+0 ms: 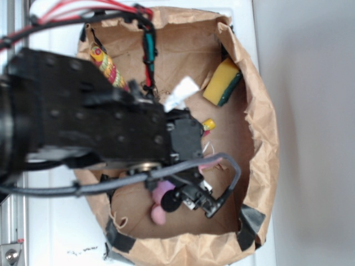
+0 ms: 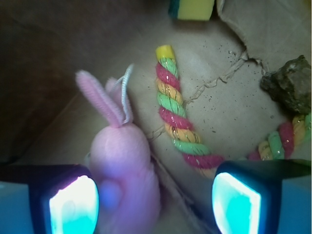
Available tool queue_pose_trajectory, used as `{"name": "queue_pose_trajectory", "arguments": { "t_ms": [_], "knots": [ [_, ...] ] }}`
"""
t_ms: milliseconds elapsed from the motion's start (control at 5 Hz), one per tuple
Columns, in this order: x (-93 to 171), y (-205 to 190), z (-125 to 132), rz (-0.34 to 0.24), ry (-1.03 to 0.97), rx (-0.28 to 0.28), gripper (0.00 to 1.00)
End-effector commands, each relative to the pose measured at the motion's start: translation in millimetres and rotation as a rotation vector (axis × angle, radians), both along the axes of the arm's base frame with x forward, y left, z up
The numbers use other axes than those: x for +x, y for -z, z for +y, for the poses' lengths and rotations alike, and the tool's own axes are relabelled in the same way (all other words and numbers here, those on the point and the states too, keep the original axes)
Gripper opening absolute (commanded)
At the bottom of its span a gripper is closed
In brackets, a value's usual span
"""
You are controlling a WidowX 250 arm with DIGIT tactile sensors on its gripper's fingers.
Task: Grab the pink bunny.
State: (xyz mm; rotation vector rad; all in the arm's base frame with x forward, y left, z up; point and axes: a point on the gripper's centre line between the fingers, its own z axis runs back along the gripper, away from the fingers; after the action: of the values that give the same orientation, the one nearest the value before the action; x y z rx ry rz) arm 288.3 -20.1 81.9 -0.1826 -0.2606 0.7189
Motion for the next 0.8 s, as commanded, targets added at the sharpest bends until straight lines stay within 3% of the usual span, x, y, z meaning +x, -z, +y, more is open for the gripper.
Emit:
{"name": "queue_pose_trajectory", "arguments": {
  "t_ms": [0,400,600],
  "knots": [
    [-5.4,-6.7,-5.2,0.007,0.017,-0.026,1.0],
    [-4.7,-9.5,-16.7,0.001,0.027,-0.059,1.0],
    [10.5,-17.1,-23.8,-0.016,0.028,-0.092,1.0]
  ]
}}
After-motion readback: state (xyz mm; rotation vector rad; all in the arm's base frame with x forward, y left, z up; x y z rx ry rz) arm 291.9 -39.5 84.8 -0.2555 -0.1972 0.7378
